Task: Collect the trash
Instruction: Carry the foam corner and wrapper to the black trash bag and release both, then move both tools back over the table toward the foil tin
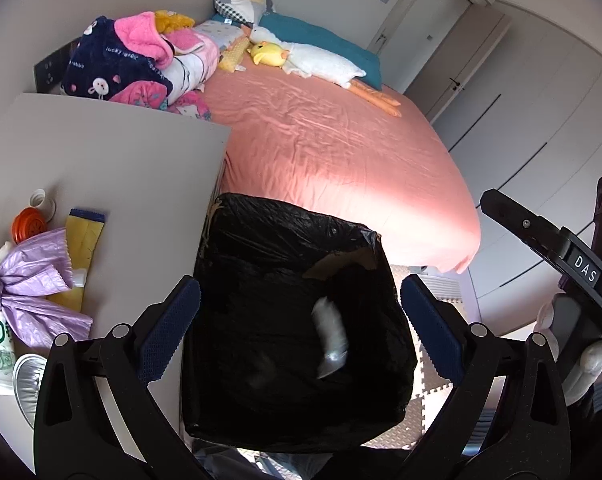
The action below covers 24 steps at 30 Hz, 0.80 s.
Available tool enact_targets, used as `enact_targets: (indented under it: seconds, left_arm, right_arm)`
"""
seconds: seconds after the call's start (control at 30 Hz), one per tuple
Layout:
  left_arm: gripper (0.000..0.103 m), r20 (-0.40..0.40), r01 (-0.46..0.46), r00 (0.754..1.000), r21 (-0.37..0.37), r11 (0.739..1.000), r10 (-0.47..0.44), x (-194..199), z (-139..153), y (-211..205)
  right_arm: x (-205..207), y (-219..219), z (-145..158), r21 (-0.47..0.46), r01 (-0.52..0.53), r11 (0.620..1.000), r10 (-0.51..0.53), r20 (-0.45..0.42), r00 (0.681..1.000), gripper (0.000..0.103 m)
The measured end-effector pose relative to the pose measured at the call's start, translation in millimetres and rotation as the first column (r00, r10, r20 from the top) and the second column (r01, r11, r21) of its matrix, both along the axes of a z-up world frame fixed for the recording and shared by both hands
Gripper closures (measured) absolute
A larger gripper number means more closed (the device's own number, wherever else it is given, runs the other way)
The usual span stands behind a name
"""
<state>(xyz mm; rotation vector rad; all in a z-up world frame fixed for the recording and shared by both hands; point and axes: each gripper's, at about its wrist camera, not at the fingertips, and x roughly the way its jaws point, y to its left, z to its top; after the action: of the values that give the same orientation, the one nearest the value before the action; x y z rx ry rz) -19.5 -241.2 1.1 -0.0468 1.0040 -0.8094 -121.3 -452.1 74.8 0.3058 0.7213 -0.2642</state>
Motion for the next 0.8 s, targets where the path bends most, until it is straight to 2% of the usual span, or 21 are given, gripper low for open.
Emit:
enact_targets:
  seconds: [0.17,0.8]
  left_arm:
    - [0.007,0.039,-0.013,0.999,0.026,1.0,0.012,-3.4,4.1,1.0]
    - [0.007,0.046,-0.153,0.988,0.07,0.986,0.15,7.2,1.4,55.1]
  right_arm:
    - [-0.1,-0.3,-2.9,0.01,-0.008,1.0,0.008,-0.003,1.0,0.025]
    - [31.8,41.2,-12.4,0.026,-0.131,0.991,0.132,-0.028,0.991,0.025]
